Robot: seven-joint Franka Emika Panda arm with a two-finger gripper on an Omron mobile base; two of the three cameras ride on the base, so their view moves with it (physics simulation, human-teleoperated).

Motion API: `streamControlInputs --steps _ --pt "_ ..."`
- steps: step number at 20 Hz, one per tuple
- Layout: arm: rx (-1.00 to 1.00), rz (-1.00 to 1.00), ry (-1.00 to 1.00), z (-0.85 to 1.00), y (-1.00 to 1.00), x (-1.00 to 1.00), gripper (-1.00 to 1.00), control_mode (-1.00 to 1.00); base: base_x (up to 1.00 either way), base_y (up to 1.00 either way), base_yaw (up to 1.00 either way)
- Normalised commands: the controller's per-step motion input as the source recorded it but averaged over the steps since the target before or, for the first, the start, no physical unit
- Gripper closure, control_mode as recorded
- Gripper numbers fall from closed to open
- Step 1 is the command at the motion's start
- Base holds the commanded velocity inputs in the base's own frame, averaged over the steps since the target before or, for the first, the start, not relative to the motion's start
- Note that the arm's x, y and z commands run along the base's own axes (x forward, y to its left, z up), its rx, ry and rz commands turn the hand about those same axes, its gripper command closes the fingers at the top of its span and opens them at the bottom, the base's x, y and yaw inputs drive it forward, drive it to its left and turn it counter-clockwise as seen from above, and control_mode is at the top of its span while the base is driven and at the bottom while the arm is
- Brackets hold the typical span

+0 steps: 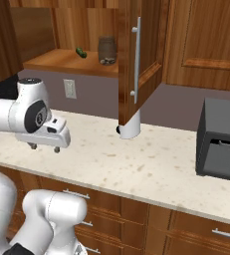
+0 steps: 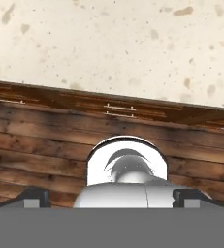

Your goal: Pick the candle and jar from the dining table and place them in the open cabinet. Close the cabinet after placing the objects.

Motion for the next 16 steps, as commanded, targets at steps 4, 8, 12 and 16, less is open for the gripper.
streamControlInputs --steps 4,8,12,16 --pt "-0.16 0.08 0.0 -0.06 -0.37 -0.41 -1.0 -1.0 0.0 0.0 0.0" --pt "-0.02 0.09 0.0 -0.28 -0.38 -0.23 -1.0 -1.0 0.0 0.0 0.0" --pt "0.0 0.11 0.0 -0.39 -0.31 -0.14 -1.0 -1.0 0.0 0.0 0.0" --pt "0.0 0.11 0.0 -0.39 -0.19 -0.13 -1.0 -1.0 0.0 0.0 0.0"
